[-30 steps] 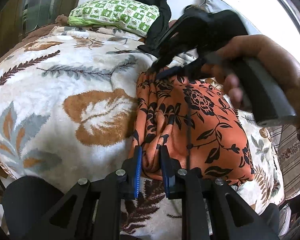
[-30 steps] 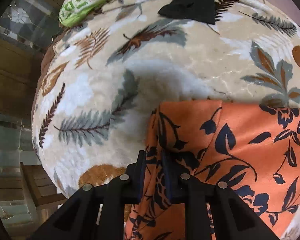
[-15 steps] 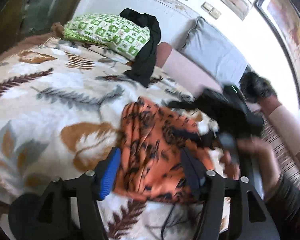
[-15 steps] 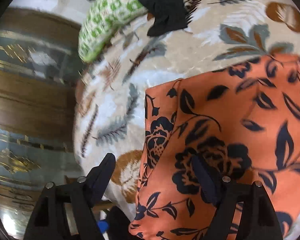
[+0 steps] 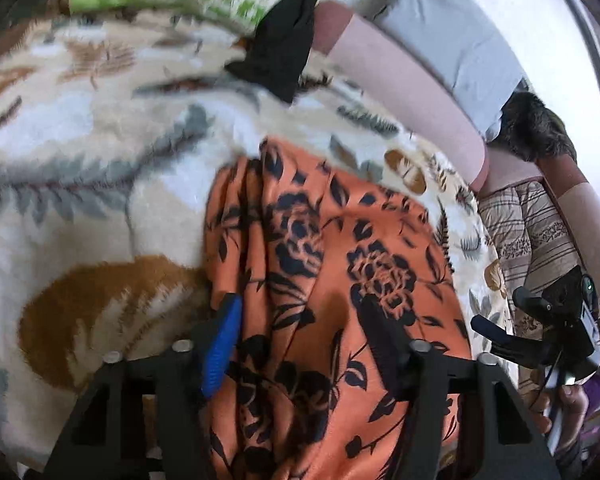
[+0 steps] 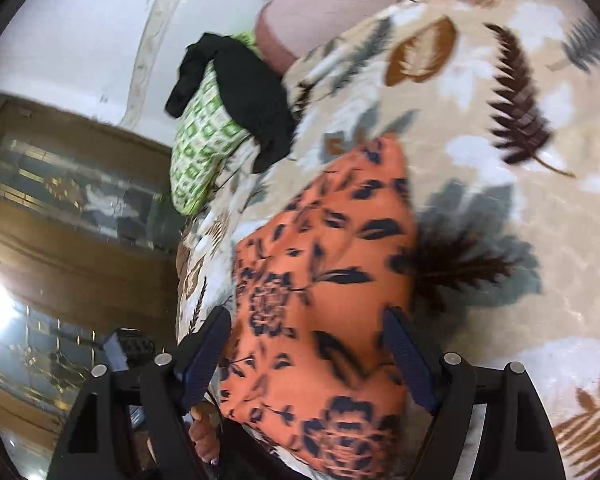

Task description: Fold small clothes

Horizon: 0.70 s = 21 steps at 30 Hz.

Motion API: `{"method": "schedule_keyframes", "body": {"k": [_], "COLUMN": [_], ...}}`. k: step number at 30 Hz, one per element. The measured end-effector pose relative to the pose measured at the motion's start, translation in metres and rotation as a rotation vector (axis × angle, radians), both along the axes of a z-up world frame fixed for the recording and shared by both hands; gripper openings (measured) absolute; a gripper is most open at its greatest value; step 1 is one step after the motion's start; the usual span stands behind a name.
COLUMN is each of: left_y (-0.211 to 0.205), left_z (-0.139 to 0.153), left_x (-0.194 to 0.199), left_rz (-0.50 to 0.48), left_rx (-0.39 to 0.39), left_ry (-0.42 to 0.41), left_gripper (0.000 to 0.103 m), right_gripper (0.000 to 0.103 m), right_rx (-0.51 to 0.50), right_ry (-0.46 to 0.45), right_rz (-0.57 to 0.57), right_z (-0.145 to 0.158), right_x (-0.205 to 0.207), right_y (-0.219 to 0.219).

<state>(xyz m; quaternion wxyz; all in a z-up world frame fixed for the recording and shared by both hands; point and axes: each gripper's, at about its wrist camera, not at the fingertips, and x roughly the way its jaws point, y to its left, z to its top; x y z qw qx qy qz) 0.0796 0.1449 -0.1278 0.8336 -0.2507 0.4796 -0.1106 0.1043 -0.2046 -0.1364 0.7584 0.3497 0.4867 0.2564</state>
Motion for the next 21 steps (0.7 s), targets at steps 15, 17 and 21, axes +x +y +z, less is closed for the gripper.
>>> {"method": "schedule_keyframes", "body": {"k": [15, 17, 21], "left_y": [0.002, 0.017, 0.021], "left_z": [0.004, -0.020, -0.008], "left_x": [-0.003, -0.001, -0.011], "left_rz": [0.008, 0.041, 0.078], "left_rx": [0.161, 0.062, 0.128], "left_ry": [0.017, 0.052, 0.028], "left_gripper": [0.020, 0.024, 0.056], "right_gripper": [0.082, 0.082, 0.082], "right_rx": [0.023, 0.025, -0.004], "right_ry": [0.038, 0.044, -0.030], "right_rz": [0.032, 0.030, 0.060], "right_z": [-0.029, -0.028, -0.003], "right_x": [0.006, 0.007, 0.000], "right_y": [0.009, 0.011, 0.016]}}
